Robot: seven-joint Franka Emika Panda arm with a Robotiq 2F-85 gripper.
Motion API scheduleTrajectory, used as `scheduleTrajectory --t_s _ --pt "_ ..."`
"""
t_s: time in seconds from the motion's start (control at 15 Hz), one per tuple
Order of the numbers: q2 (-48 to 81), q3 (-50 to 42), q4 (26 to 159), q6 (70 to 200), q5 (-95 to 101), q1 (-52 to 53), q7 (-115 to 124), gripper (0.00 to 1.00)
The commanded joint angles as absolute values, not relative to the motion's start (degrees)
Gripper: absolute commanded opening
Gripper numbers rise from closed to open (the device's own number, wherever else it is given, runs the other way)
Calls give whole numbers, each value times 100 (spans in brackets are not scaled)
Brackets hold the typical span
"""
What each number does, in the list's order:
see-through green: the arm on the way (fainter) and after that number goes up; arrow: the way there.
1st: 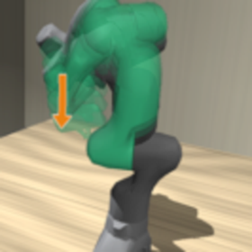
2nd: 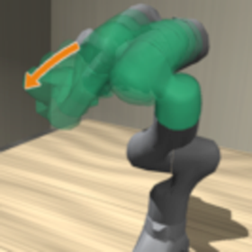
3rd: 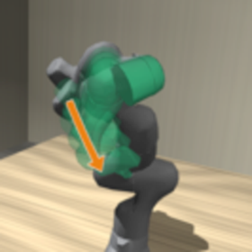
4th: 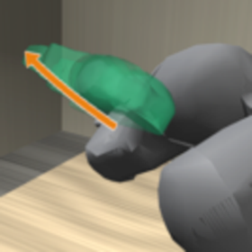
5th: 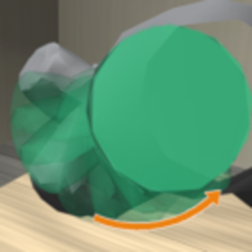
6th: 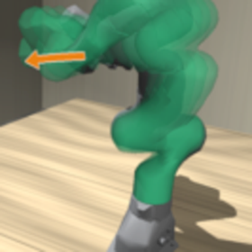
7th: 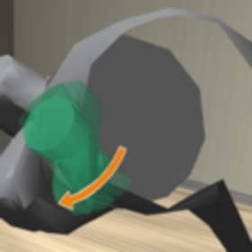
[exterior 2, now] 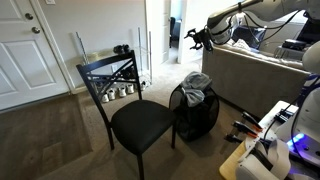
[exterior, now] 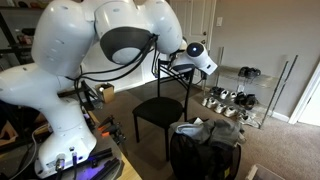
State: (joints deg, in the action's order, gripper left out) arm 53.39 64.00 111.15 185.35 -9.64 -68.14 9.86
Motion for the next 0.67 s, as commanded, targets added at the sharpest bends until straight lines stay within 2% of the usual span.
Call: scheduleTrajectory --t_s 0.0,0.07,0.6 --pt "4925 6324 11215 18567 -1180 -6690 1149 100" --pt "5047 6538 11226 18515 -1133 -6794 1091 100" --pt "5183 6490 11112 18531 -1027 -6724 951 100"
